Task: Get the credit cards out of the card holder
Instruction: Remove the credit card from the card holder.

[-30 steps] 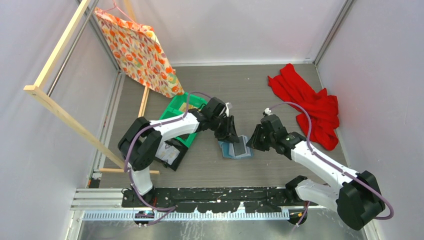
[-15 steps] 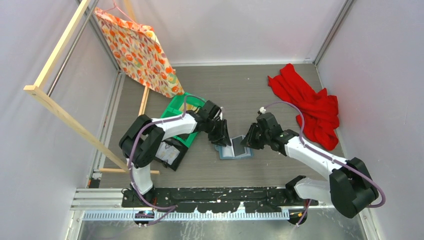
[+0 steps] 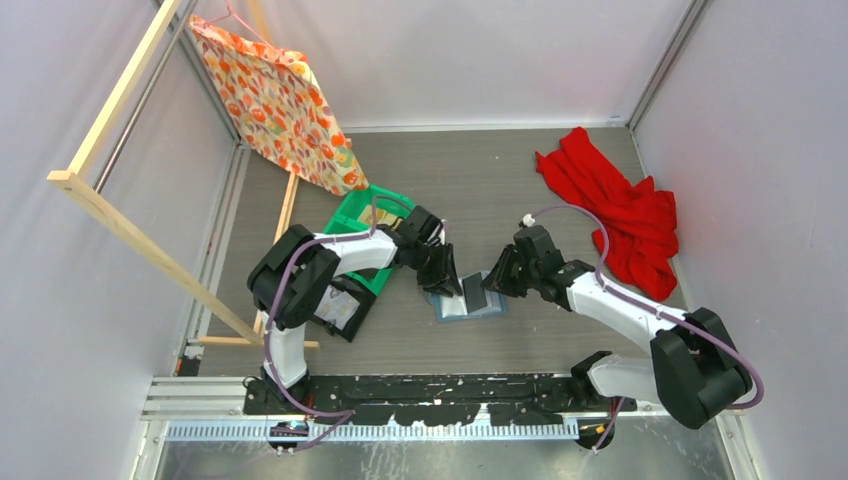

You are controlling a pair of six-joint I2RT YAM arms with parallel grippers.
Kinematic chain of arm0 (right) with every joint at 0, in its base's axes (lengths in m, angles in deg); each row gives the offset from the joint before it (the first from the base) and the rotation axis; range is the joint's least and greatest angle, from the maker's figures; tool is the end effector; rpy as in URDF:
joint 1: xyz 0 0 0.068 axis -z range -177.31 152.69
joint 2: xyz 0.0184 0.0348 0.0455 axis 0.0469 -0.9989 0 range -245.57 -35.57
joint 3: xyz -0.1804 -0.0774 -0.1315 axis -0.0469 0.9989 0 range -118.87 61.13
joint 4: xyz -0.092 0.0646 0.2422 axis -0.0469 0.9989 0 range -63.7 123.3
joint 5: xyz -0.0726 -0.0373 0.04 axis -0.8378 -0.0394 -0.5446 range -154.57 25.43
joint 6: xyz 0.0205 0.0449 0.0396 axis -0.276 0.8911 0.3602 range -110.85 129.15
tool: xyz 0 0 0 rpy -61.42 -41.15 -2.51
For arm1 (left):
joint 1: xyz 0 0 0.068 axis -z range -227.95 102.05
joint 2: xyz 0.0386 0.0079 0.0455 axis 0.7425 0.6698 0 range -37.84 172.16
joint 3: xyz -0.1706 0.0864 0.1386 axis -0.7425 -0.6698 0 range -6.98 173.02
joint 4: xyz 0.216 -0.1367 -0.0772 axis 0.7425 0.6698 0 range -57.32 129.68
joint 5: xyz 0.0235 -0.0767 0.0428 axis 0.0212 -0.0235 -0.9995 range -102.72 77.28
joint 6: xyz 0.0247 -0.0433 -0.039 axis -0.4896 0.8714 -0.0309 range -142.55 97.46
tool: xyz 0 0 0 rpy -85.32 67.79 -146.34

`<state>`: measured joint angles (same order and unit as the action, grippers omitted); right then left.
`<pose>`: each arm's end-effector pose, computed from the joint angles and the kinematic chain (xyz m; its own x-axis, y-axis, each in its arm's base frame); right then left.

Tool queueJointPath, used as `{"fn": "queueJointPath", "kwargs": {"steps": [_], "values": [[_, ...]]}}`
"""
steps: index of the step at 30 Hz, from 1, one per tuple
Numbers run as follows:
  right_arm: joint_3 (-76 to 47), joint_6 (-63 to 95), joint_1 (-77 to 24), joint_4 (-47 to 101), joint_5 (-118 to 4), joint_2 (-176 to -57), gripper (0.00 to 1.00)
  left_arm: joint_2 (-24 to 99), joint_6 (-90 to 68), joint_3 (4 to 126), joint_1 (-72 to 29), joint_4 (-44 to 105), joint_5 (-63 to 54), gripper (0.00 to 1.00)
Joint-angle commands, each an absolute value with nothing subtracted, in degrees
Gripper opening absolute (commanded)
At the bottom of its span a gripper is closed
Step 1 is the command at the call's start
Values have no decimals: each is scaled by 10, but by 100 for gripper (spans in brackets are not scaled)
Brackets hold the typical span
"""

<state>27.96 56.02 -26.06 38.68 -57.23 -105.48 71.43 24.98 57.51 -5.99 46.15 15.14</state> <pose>0.2243 0.1302 0.1313 -0.8548 0.3568 -0.3769 0.1078 0.8324 0.5436 0.2648 -0.2685 0.0931 -0.9979 0.0203 -0.0622 0.0562 0.7523 -0.6564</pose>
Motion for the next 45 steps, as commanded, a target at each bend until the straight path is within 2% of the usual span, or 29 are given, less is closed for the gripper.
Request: {"fn": "queueJointPath", "kwargs": {"steps": [1,16,22,29,35,41,45], "values": [[292,578,-259,358,-580,-1060,21,699,241,573,-63,451,145,31],[321,619,-259,300,-527,-1048,19,702,239,572,-63,453,150,28],[336,620,-255,293,-539,-1059,7,680,242,571,-66,452,144,29],[384,636,-247,213,-523,-1073,7,594,261,553,-44,513,54,33],[427,659,-239,154,-520,-1064,1,571,284,543,-41,485,81,34],[466,661,-225,145,-528,-1033,1,576,301,569,-24,454,124,35],[479,650,-221,135,-520,-1034,1,590,306,553,-25,436,92,29]]}}
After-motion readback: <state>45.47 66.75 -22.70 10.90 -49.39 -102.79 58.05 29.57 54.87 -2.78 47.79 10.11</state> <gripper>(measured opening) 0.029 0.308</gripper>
